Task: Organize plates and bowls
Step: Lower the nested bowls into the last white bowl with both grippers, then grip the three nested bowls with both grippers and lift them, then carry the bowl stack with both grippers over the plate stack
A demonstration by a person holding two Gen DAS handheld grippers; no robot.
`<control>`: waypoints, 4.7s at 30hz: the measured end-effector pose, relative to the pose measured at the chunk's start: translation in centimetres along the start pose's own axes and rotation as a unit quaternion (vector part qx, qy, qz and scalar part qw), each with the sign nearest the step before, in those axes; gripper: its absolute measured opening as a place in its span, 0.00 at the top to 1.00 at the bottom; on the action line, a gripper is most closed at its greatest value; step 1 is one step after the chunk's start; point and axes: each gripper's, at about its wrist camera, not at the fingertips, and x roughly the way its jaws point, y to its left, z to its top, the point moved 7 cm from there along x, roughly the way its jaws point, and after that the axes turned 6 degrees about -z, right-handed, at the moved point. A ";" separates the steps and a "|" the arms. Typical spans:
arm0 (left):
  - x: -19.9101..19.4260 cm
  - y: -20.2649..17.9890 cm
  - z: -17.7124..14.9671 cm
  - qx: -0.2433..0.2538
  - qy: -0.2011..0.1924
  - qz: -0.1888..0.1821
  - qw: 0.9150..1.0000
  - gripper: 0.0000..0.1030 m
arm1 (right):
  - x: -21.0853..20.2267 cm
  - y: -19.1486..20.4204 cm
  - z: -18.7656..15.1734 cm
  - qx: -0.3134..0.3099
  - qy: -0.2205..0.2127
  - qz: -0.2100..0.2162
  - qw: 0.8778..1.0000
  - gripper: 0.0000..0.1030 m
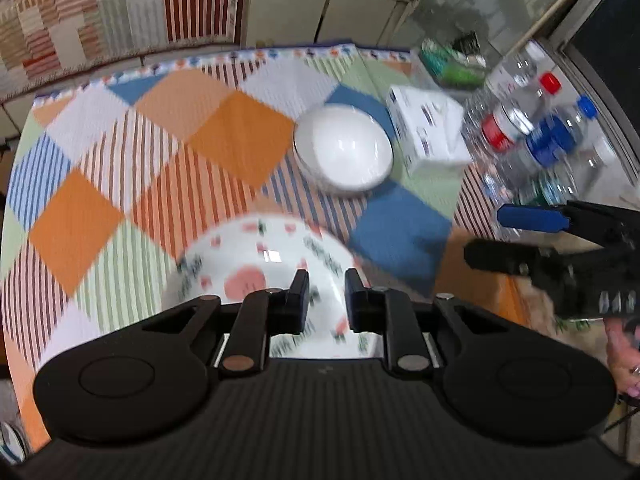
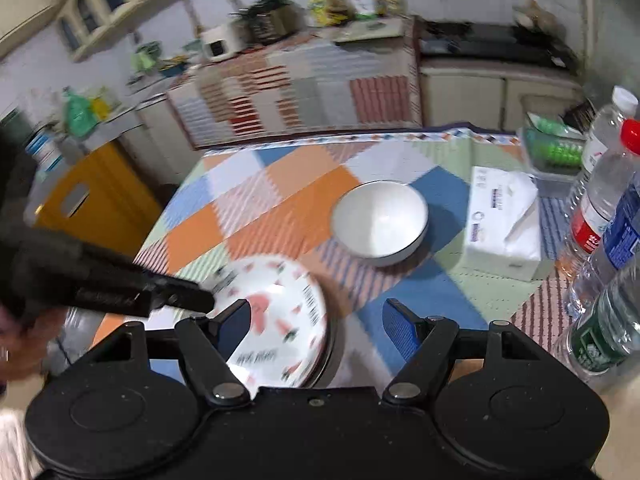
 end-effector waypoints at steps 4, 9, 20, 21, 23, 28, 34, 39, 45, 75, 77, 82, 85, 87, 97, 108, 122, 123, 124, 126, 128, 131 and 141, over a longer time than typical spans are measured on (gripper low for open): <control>1.8 1.0 2.5 0.015 -0.031 0.027 0.999 0.55 | 3.6 -2.5 2.5 0.077 0.043 -0.002 0.996 0.25; 5.4 2.5 5.0 -0.014 -0.063 0.030 0.997 0.55 | 9.9 -5.6 3.8 0.163 0.069 -0.014 0.984 0.29; 11.7 3.8 6.3 -0.077 -0.089 0.021 0.993 0.58 | 16.7 -6.0 3.1 0.149 0.006 -0.095 0.984 0.37; 12.1 3.9 6.4 -0.081 -0.090 0.021 0.992 0.58 | 16.8 -6.2 3.1 0.156 0.001 -0.093 0.983 0.37; 12.6 4.0 6.5 -0.087 -0.090 0.019 0.992 0.58 | 17.1 -6.7 3.1 0.166 -0.005 -0.092 0.982 0.38; 13.5 4.0 6.5 -0.090 -0.090 0.014 0.992 0.76 | 18.0 -6.8 2.9 0.146 -0.007 -0.098 0.984 0.52; 13.6 3.3 5.8 -0.089 -0.101 0.019 0.991 0.91 | 18.2 -7.5 2.0 0.165 -0.006 -0.099 0.981 0.74; 13.2 2.2 5.4 -0.058 -0.096 0.028 0.993 0.91 | 18.3 -7.7 1.6 0.164 -0.006 -0.107 0.981 0.80; 12.1 2.1 5.0 -0.065 -0.068 0.014 0.995 0.91 | 17.9 -7.8 1.1 0.170 0.012 -0.097 0.981 0.82; -2.8 -4.1 -6.1 -0.051 -0.068 0.003 0.996 0.90 | 2.3 -0.6 -4.4 0.112 -0.045 -0.038 0.992 0.83; -3.6 -4.5 -6.9 -0.053 -0.066 0.001 0.996 0.90 | 1.1 -0.1 -5.0 0.109 -0.047 -0.036 0.992 0.83; -5.5 -5.4 -8.6 -0.044 -0.057 -0.003 0.997 0.91 | -1.1 1.1 -6.1 0.091 -0.047 -0.040 0.994 0.83; -6.0 -5.9 -9.8 -0.040 -0.050 -0.004 0.998 0.91 | -2.1 1.5 -7.2 0.090 -0.045 -0.043 0.994 0.83; -6.0 -6.1 -10.7 -0.039 -0.042 -0.007 0.998 0.91 | -2.6 1.8 -8.0 0.088 -0.041 -0.046 0.994 0.83; -3.2 -6.7 -15.7 -0.080 0.027 -0.076 0.994 0.96 | -3.5 2.1 -12.8 0.069 -0.008 -0.075 0.995 0.83; 1.0 -5.6 -16.0 -0.112 0.014 -0.081 0.990 1.00 | 0.2 2.5 -15.1 0.067 0.005 -0.086 0.994 0.91; 0.3 -4.6 -16.8 -0.057 0.027 -0.043 0.997 0.99 | -1.4 4.8 -14.6 -0.101 -0.022 -0.160 0.982 0.90; 0.3 -4.6 -16.9 -0.056 0.028 -0.045 0.997 0.99 | -1.7 5.1 -14.5 -0.122 -0.030 -0.176 0.976 0.85; 0.2 -4.5 -17.0 -0.055 0.024 -0.046 0.997 0.99 | -2.0 5.3 -14.5 -0.144 -0.034 -0.183 0.972 0.85; -0.3 -4.5 -17.0 -0.044 0.016 -0.041 0.998 0.99 | -2.9 5.5 -14.1 -0.163 -0.048 -0.174 0.970 0.83; -1.0 -4.4 -17.0 -0.030 0.002 -0.027 0.999 0.98 | -3.9 5.1 -13.8 -0.166 -0.047 -0.147 0.974 0.67; -2.0 -4.0 -16.9 -0.020 -0.011 -0.022 0.999 0.90 | -5.7 4.3 -14.1 -0.181 -0.048 -0.112 0.976 0.51; 0.0 -1.5 -17.2 -0.093 -0.017 -0.057 0.994 0.54 | -5.8 2.5 -18.8 -0.206 0.023 0.001 0.978 0.09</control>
